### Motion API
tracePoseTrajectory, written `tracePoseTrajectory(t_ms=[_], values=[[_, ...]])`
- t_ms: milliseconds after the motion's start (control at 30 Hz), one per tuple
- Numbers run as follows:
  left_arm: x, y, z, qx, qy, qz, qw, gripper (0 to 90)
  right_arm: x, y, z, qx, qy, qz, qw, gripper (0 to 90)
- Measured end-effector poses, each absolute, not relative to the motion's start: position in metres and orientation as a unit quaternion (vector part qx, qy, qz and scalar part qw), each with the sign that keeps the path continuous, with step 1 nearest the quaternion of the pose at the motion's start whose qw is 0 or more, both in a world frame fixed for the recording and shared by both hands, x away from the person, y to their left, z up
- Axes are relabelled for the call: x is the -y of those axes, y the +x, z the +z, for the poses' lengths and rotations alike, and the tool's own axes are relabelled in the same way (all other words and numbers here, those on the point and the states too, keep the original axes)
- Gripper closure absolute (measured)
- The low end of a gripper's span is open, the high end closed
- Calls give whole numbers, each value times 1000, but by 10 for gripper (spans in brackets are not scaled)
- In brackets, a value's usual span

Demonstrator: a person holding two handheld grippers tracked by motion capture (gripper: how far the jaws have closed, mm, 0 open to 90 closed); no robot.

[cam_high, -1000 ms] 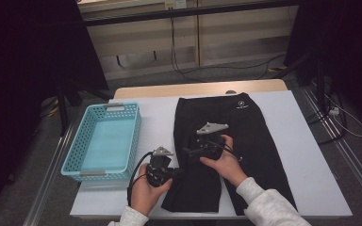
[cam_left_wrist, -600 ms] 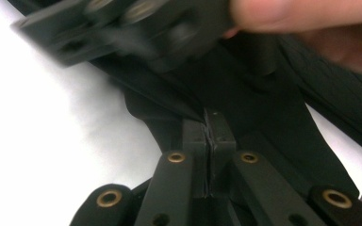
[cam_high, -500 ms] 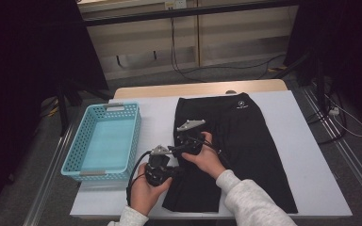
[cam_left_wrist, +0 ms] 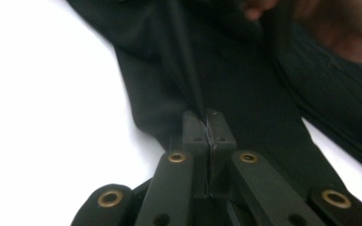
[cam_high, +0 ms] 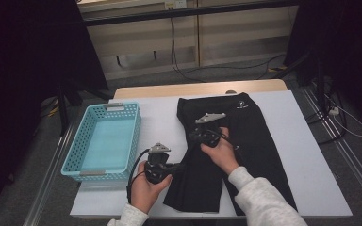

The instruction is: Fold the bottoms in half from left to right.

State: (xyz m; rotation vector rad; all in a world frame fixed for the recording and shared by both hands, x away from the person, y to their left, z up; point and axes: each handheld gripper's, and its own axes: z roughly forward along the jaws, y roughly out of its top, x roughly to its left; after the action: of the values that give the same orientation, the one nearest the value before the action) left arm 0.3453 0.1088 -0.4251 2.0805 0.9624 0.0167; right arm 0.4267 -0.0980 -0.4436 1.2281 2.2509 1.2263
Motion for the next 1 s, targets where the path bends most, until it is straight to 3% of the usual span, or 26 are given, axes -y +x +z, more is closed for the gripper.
tracePoseTrajectory(t_ms=[233, 433, 467, 700, 1000], values=[[-85, 346, -428, -357, 842, 1, 406, 893, 162, 399, -437, -766, 461, 411, 181, 865], [-79, 346, -430, -352, 846, -4, 400, 892, 175, 398, -444, -758, 472, 413, 181, 727], [-78, 346, -430, -351, 848, -6, 398, 892, 171, 401, -445, -758, 470, 412, 187, 671], [-81, 348, -431, -352, 848, -12, 396, 893, 151, 432, -440, -758, 461, 414, 205, 554], [-95, 349, -431, -363, 841, -26, 400, 893, 139, 487, -447, -731, 507, 415, 194, 540]])
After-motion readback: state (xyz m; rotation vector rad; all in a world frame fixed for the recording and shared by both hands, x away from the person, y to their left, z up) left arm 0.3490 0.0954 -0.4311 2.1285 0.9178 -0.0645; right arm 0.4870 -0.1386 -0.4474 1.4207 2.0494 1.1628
